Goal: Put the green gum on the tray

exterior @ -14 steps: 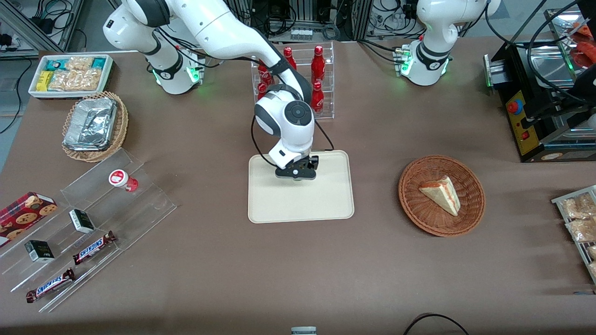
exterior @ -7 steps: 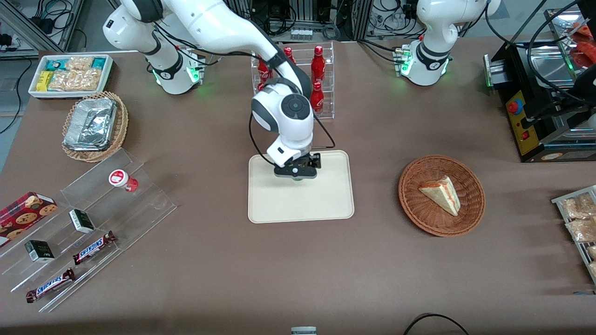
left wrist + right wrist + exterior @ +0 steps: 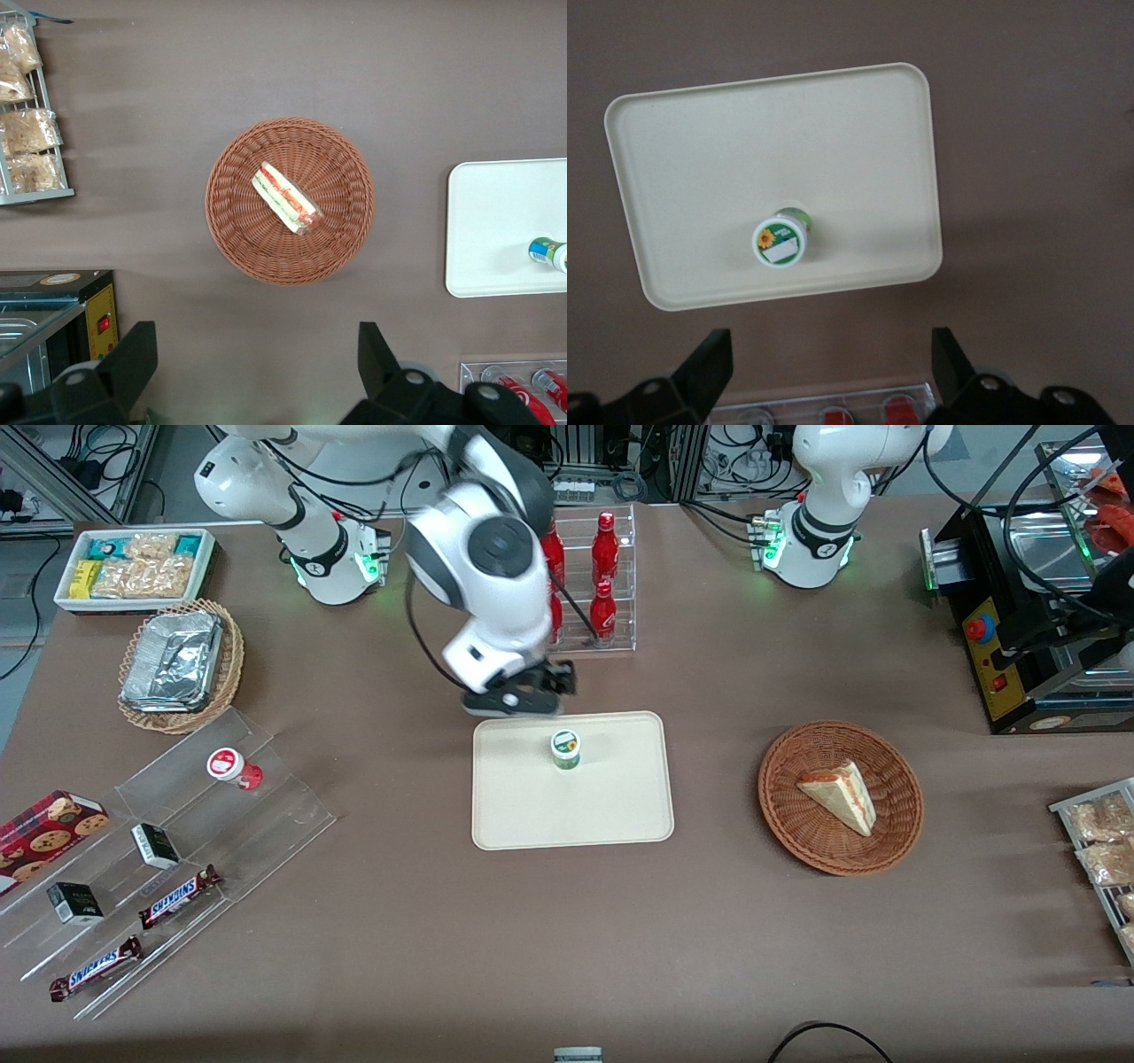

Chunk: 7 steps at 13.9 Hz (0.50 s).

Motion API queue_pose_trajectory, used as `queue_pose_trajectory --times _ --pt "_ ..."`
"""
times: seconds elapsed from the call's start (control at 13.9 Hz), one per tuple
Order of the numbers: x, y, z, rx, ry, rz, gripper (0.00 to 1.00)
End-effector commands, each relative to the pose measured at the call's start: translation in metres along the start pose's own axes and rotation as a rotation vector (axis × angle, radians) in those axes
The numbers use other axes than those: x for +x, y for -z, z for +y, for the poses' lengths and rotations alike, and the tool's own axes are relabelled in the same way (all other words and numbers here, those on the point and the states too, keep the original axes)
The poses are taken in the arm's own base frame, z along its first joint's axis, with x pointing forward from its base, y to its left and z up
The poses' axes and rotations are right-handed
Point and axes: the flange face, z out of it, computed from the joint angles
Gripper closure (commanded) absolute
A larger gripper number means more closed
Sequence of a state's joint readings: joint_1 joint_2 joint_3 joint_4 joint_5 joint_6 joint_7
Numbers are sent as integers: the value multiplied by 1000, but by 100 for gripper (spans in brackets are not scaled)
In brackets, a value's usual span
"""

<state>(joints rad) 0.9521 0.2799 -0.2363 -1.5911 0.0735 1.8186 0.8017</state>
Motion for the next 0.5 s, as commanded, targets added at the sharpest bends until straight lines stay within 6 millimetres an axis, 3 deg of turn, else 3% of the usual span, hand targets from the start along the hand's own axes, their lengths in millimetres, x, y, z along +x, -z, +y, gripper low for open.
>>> queue_pose_trajectory --times 0.0,0.22,0.43 --pt "-4 62 70 31 49 -60 0" --pt "2 117 145 53 43 -86 0" --pt "8 151 204 66 -7 -76 0"
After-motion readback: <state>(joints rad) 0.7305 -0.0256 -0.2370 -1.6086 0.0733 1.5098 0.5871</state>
